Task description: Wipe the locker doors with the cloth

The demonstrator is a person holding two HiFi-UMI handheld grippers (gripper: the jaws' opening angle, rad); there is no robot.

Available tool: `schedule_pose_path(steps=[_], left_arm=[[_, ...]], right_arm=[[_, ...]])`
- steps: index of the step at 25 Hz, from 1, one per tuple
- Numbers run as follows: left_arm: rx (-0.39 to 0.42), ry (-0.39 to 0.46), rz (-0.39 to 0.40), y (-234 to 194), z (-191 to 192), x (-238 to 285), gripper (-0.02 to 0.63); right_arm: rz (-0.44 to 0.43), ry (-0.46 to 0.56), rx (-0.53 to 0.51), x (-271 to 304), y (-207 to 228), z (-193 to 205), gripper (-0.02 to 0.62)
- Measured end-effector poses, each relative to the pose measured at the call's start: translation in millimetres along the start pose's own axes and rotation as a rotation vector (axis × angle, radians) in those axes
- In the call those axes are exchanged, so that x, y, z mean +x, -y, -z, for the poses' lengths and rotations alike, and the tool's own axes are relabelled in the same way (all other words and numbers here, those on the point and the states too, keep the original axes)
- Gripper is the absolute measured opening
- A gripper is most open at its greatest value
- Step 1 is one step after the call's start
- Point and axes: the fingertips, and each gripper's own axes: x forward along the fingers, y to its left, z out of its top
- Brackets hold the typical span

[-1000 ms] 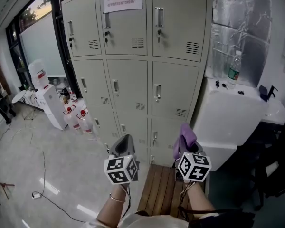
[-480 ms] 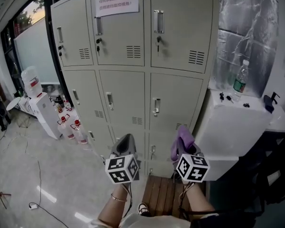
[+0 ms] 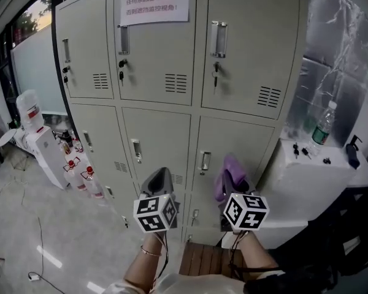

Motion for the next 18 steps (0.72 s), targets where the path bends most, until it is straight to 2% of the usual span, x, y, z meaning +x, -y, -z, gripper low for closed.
schedule_pose_path(steps=[10,18], left_arm=[[0.000,-0.036,0.002,-10,16,50,0.009],[0.037,-0.043,-0.060,-10,11,49,0.009]], right_arm=[[-0.007,-0.026,-0.017,39,16,5,0.061],[-0.119,-0.035,-0.032,50,4,-1,0.061]])
